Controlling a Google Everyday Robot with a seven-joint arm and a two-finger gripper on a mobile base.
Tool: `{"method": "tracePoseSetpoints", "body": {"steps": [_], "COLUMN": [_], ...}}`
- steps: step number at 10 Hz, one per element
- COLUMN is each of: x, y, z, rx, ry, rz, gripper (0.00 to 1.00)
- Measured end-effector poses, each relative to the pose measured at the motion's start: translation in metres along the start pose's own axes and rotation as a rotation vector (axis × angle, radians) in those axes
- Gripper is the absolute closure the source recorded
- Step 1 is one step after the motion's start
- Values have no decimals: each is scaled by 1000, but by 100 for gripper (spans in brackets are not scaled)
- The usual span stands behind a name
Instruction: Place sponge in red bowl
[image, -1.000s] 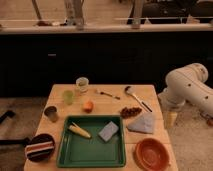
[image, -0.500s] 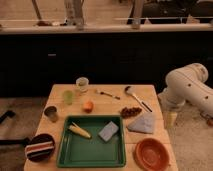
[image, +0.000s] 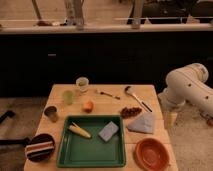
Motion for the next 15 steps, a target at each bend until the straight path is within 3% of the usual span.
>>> {"method": "tracePoseSetpoints", "body": {"steps": [3,5,10,15], "x": [-30,-76,-171,-168], "y": [15,28,42,43], "z": [-5,-8,-14,-14], "rx": [6,11,35,28], "ry": [3,11,-7,-1], "rz": [-127,-234,-385,-381], "gripper": [6,6,6,6]}}
